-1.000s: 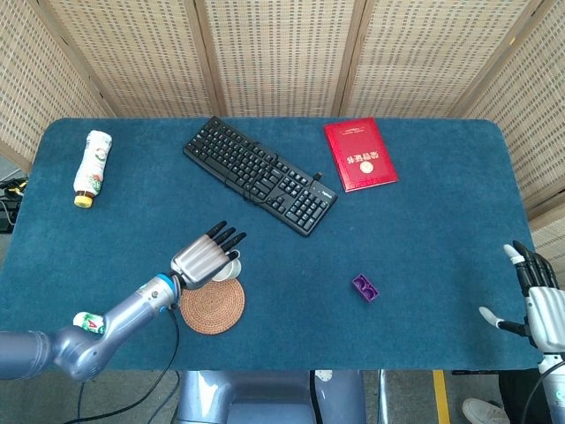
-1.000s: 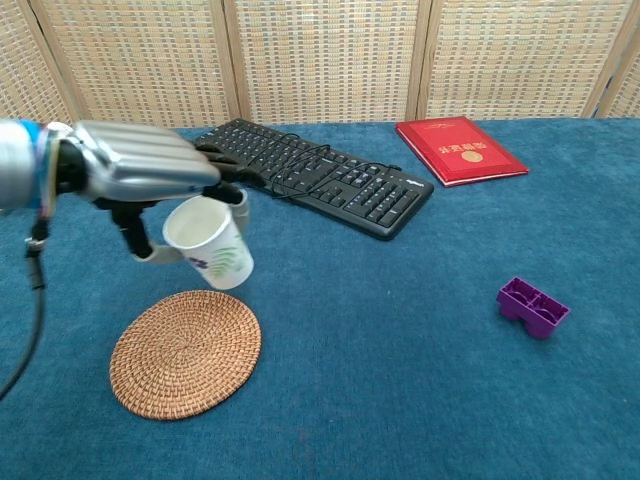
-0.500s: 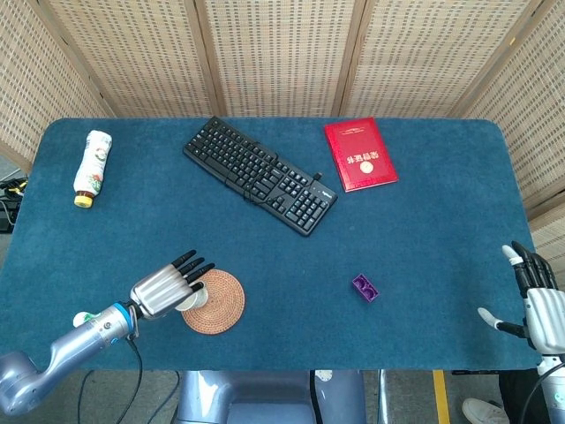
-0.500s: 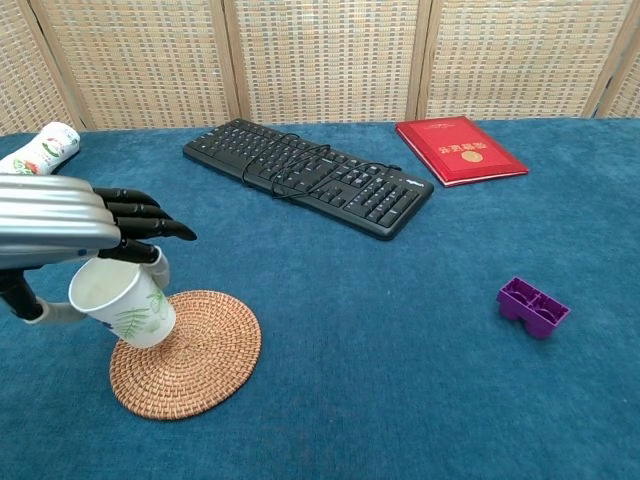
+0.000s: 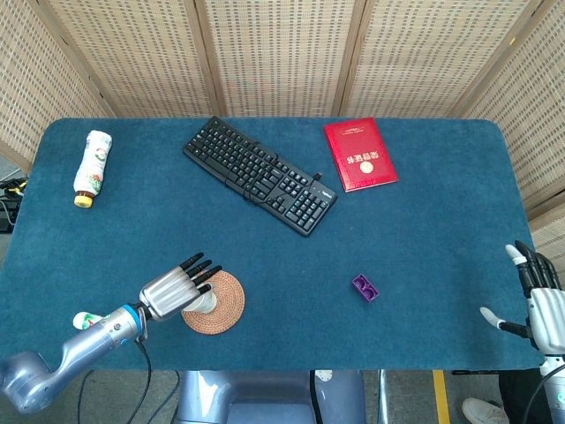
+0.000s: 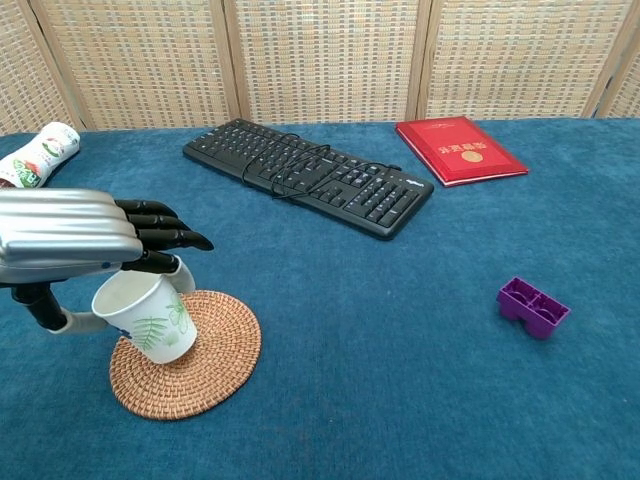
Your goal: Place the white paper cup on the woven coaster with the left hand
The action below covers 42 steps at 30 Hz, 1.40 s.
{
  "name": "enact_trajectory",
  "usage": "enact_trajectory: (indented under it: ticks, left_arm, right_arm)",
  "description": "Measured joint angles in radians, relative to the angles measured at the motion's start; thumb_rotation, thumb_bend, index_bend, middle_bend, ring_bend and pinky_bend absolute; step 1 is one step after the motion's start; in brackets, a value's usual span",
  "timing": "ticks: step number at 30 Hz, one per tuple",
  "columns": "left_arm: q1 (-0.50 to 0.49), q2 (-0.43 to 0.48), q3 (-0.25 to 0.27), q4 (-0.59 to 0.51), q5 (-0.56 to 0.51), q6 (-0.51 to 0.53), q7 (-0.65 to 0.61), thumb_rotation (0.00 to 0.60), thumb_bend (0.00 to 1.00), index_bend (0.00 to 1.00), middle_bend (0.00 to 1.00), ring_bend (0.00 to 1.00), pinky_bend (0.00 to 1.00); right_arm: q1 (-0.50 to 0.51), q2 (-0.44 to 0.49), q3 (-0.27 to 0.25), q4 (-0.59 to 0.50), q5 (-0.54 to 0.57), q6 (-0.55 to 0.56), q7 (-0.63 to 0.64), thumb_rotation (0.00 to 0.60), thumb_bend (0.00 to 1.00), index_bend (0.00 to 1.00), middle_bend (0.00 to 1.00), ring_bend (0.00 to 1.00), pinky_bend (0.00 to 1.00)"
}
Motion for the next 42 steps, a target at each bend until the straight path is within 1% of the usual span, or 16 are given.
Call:
enact_trajectory:
  ticks: [6,7,9,11,16,21,23,26,31,35,38,42]
  left_arm:
    - [0.006,-0.028,-0.022,0.007,-0.023,-0.018,0.023,0.600,0.35,0.17,0.00,0.00,0.00]
    - [0.007,-0.030,-0.025,0.007,-0.026,-0.021,0.030,0.600,0.35,0.15,0.00,0.00,0.00]
    - [0.009,-0.033,-0.029,0.008,-0.031,-0.025,0.042,0.600,0.32,0.05,0.00,0.00,0.00]
    - [0.011,-0.034,-0.033,0.008,-0.035,-0.026,0.053,0.600,0.30,0.00,0.00,0.00,0.00]
    - [0.020,-0.031,-0.051,0.002,-0.058,-0.018,0.079,0.600,0.29,0.00,0.00,0.00,0.00]
    - [0.037,-0.005,-0.070,-0.022,-0.062,0.013,0.051,0.600,0.29,0.00,0.00,0.00,0.00]
    - [0.055,0.017,-0.076,-0.040,-0.057,0.051,0.028,0.600,0.29,0.00,0.00,0.00,0.00]
    - [0.095,0.056,-0.083,-0.068,-0.037,0.135,-0.015,0.600,0.28,0.00,0.00,0.00,0.00]
    - [0.212,0.101,-0.078,-0.091,0.006,0.325,-0.050,0.600,0.28,0.00,0.00,0.00,0.00]
    - [0.351,0.104,-0.067,-0.094,0.019,0.485,-0.065,0.600,0.28,0.00,0.00,0.00,0.00]
    - [0.432,0.098,-0.055,-0.089,0.019,0.554,-0.082,0.600,0.28,0.00,0.00,0.00,0.00]
    - [0.513,0.085,-0.040,-0.067,0.025,0.624,-0.097,0.600,0.28,0.00,0.00,0.00,0.00]
  right_arm:
    - [-0.001,0.000,0.000,0.001,0.001,0.001,0.001,0.600,0.08,0.04,0.00,0.00,0.00]
    - [-0.001,0.000,0.001,0.001,0.001,0.002,0.002,0.600,0.08,0.04,0.00,0.00,0.00]
    - [-0.002,0.000,0.001,0.001,0.001,0.003,0.004,0.600,0.08,0.04,0.00,0.00,0.00]
    - [-0.002,0.000,0.001,0.002,0.001,0.003,0.004,0.600,0.08,0.04,0.00,0.00,0.00]
    - [-0.002,0.000,0.001,0.001,-0.001,0.004,0.002,0.600,0.08,0.04,0.00,0.00,0.00]
    - [-0.002,0.001,0.000,0.001,-0.002,0.002,0.005,0.600,0.08,0.04,0.00,0.00,0.00]
    - [-0.001,0.000,-0.001,0.001,-0.005,0.002,0.002,0.600,0.08,0.04,0.00,0.00,0.00]
    - [-0.001,-0.001,-0.002,0.000,-0.008,0.003,0.000,0.600,0.08,0.04,0.00,0.00,0.00]
    - [0.002,-0.002,-0.005,-0.005,-0.015,0.002,-0.016,0.600,0.08,0.04,0.00,0.00,0.00]
    - [0.006,-0.005,-0.009,-0.012,-0.024,0.000,-0.040,0.600,0.08,0.04,0.00,0.00,0.00]
    - [0.010,-0.009,-0.013,-0.017,-0.031,-0.005,-0.061,0.600,0.08,0.04,0.00,0.00,0.00]
    - [0.015,-0.015,-0.019,-0.025,-0.042,-0.010,-0.089,0.600,0.08,0.04,0.00,0.00,0.00]
